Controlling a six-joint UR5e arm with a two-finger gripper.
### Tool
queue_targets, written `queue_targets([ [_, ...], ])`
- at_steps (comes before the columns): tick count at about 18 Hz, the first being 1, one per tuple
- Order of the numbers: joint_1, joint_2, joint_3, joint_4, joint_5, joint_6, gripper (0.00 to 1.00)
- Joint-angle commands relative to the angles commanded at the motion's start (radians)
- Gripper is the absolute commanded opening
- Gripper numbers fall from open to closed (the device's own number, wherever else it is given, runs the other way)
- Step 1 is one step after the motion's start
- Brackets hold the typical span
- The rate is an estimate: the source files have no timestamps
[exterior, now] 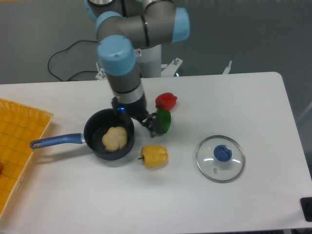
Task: Place the round bread in the pot
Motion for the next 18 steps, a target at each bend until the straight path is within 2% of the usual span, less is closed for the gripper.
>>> queue_targets([
  [3,0.06,0.002,0.009,-0.017,-0.005,0.178,1.0],
  [8,0.158,0.002,0.015,-0.044,-0.028,0.301,1.0],
  [10,0.201,-0.005,0.031,-0.077,-0.04,0.405,1.0],
  [13,0.252,-0.044,0.064,-0.112,-0.041,0.574,1.0],
  [18,0.282,-0.083,0.066,-0.118,-0.041,0.596,1.0],
])
